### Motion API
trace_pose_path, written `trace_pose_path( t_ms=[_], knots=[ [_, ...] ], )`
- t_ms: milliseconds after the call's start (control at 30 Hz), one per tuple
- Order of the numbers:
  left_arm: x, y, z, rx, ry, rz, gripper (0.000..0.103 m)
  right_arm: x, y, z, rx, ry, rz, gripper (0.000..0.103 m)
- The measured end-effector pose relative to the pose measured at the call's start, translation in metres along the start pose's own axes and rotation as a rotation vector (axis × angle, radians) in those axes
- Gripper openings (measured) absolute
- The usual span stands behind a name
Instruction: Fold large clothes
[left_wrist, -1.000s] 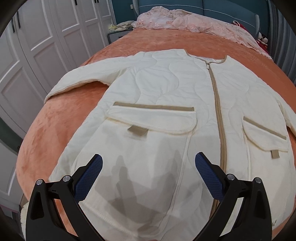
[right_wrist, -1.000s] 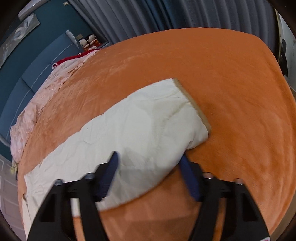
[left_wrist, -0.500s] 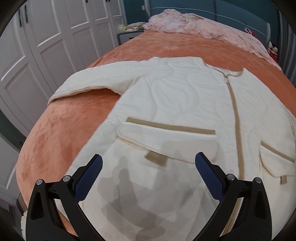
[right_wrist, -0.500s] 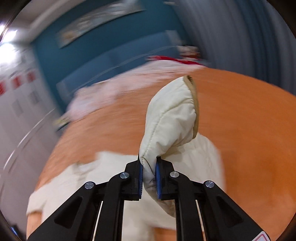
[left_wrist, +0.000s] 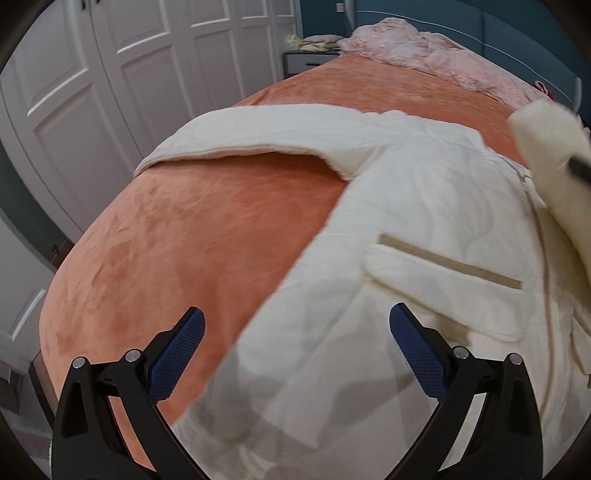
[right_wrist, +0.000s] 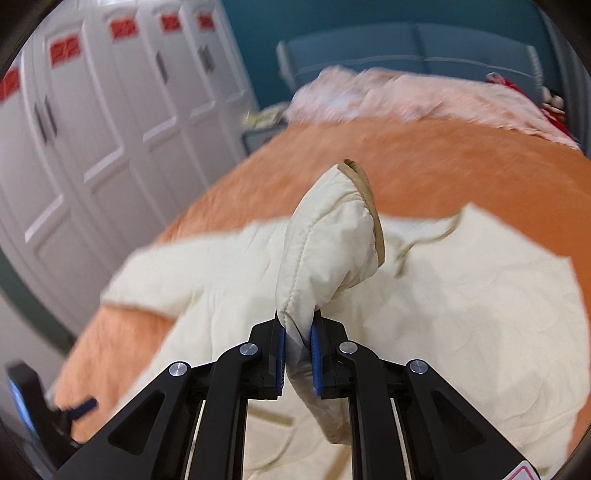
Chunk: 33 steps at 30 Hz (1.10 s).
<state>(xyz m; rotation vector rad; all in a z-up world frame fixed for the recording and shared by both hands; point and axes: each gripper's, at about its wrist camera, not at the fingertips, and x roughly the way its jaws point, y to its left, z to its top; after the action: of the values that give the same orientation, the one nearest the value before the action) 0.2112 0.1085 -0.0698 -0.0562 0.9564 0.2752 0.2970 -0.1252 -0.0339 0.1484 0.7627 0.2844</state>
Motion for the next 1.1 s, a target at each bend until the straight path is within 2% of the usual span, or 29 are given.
trace_pose_path(
  t_ms=[167, 233, 267, 300, 333, 400, 500, 567, 633, 700, 733, 800, 900, 1033, 1100],
  knots=[
    [0.005, 0.012, -0.001, -0.029, 0.01, -0.011, 0.098, 0.023, 0.021, -0.034, -0.039, 0.088, 0.003, 0.012],
    [0.006, 0.014, -0.001, -0.038, 0.012, -0.021, 0.098, 0.033, 0.025, -0.037, -0.057, 0.117, 0.0, 0.017],
    [0.007, 0.014, 0.0, -0.044, 0.015, -0.035, 0.098, 0.036, 0.028, -0.041, -0.07, 0.131, 0.001, 0.02],
    [0.007, 0.015, 0.0, -0.05, 0.017, -0.045, 0.098, 0.038, 0.031, -0.047, -0.08, 0.143, 0.008, 0.029],
    [0.006, 0.015, 0.001, -0.057, 0.018, -0.057, 0.098, 0.038, 0.036, -0.051, -0.098, 0.16, 0.025, 0.034],
    [0.005, 0.014, 0.003, -0.074, 0.02, -0.104, 0.098, 0.022, 0.04, -0.057, -0.142, 0.137, 0.045, 0.047],
    [-0.001, 0.007, 0.01, -0.097, 0.016, -0.182, 0.098, -0.016, 0.036, -0.07, -0.168, 0.09, 0.044, 0.052],
    [-0.004, -0.001, 0.015, -0.112, 0.024, -0.255, 0.098, -0.036, 0.016, -0.078, -0.106, 0.083, 0.049, 0.052],
    [0.0, -0.013, 0.019, -0.134, 0.065, -0.346, 0.098, -0.061, -0.023, -0.086, 0.017, 0.073, 0.027, 0.052],
    [0.01, -0.029, 0.025, -0.178, 0.116, -0.445, 0.098, -0.081, -0.063, -0.094, 0.137, 0.058, -0.009, 0.052],
    [0.014, -0.036, 0.026, -0.189, 0.132, -0.47, 0.098, -0.094, -0.093, -0.1, 0.226, 0.045, -0.046, 0.052],
    [0.026, -0.052, 0.031, -0.216, 0.171, -0.524, 0.098, -0.108, -0.128, -0.108, 0.332, 0.026, -0.088, 0.052],
    [0.037, -0.063, 0.035, -0.274, 0.172, -0.509, 0.098, -0.125, -0.183, -0.116, 0.499, -0.022, -0.131, 0.053],
    [0.045, -0.069, 0.041, -0.298, 0.167, -0.481, 0.096, -0.128, -0.225, -0.113, 0.624, -0.091, -0.152, 0.053],
    [0.046, -0.072, 0.043, -0.275, 0.164, -0.446, 0.086, -0.123, -0.24, -0.113, 0.69, -0.115, -0.138, 0.053]
  ],
)
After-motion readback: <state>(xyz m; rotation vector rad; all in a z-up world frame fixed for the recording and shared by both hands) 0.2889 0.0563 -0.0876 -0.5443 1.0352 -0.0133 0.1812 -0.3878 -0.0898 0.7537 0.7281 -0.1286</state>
